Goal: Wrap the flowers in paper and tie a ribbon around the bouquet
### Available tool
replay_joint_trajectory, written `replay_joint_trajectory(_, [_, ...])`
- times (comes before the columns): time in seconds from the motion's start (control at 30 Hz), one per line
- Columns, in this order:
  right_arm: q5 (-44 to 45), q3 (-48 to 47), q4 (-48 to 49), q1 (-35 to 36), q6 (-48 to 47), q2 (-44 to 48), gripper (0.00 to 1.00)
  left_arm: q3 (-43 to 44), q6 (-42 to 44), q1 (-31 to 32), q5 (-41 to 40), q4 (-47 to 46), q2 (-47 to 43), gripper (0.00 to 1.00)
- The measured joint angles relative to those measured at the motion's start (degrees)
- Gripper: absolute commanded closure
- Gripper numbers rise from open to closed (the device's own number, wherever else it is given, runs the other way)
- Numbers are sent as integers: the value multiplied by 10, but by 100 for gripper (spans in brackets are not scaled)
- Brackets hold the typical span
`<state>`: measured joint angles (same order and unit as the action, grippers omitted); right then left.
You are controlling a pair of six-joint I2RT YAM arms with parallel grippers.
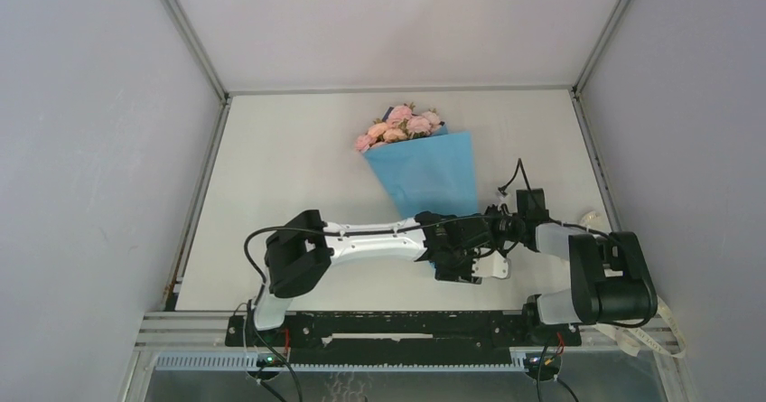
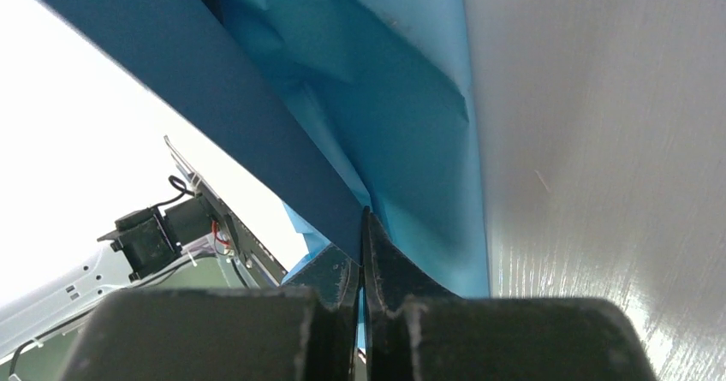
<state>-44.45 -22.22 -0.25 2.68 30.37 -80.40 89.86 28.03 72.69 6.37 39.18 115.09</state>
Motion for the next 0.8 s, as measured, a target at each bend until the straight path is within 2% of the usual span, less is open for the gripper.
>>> replay_joint_trajectory(0.13, [19, 0, -26, 1, -2, 23, 89, -34, 5, 4, -30, -49, 4, 51])
replay_joint_trajectory(0.3, [44, -1, -55, 1, -7, 47, 79, -76, 16, 5, -62, -96, 9, 71])
replay_joint_trajectory(0.37, [54, -6, -74, 1, -13, 48, 69, -81, 16, 7, -63, -106, 9, 77])
replay_joint_trajectory(0.5, [97, -27, -134, 2, -35, 61, 42, -85, 16, 7, -60, -118, 9, 79])
replay_joint_trajectory(0.57, [124, -38, -159, 2, -46, 81, 34, -85, 19, 7, -56, -120, 9, 78])
replay_joint_trajectory(0.7, [159, -53, -186, 0, -71, 114, 30, -85, 30, 7, -51, -120, 9, 76])
replay_joint_trajectory(0.8, [158, -58, -188, -2, -84, 97, 26, -85, 40, 7, -50, -119, 9, 75])
